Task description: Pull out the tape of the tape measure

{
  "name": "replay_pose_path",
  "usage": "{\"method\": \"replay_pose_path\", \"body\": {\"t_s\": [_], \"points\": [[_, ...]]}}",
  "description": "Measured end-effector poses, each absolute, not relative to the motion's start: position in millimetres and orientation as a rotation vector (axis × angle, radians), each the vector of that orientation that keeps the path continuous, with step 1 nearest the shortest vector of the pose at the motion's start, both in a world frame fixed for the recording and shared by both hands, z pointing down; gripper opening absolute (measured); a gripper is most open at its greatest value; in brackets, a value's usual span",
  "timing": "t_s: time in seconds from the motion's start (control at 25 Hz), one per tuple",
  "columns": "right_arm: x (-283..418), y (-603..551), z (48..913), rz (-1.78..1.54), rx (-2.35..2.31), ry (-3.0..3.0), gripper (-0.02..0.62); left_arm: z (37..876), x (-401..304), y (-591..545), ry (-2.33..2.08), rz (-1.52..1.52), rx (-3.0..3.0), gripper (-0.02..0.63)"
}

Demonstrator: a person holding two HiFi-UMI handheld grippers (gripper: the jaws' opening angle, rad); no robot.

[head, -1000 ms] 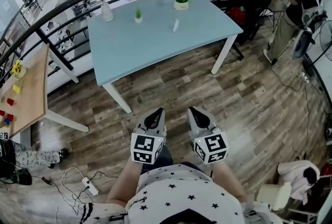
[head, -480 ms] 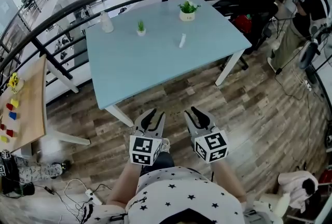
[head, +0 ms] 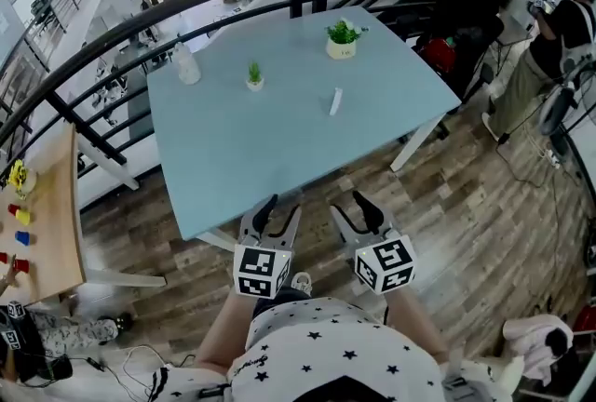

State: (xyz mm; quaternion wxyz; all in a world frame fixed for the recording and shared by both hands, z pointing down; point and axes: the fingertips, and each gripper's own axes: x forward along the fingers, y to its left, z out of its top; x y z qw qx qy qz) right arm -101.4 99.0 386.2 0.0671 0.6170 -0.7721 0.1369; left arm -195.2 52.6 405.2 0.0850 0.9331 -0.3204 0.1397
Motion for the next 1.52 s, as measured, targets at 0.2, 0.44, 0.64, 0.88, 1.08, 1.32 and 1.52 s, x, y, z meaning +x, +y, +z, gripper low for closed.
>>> {"method": "replay_pose_path", "body": {"t_s": [0.2,0.44,0.64,0.88,1.08,1.32,1.52], "points": [[-85.3,53.8,382.7,0.397,1.874,-2.331,0.195,405.7,-177.9,10.0,-0.911,0.424,2.806,0.176],[-70.2,13.9,386.6,0.397,1.886,-2.324,0.195,413.9,-159.2,-29.8,-0.864,0.433,2.812,0.176],[-54.6,1.7,388.7,0.394,1.927,-2.3,0.195,423.3,-143.6,-43.0,-0.817,0.442,2.799,0.177],[-31.5,-23.5,398.1,0.429,1.922,-2.302,0.195,432.5,-120.3,-60.7,-0.802,0.45,2.789,0.176],[-8.6,-65.8,402.9,0.402,1.845,-2.356,0.195,439.3,-103.6,-98.3,-0.899,0.424,2.766,0.176],[30.5,-121.0,395.5,0.369,1.741,-2.418,0.195,437.4,-75.9,-140.2,-1.019,0.418,2.732,0.176],[58.3,-163.1,399.4,0.366,1.675,-2.455,0.195,443.1,-50.2,-169.6,-1.086,0.43,2.692,0.176]]}}
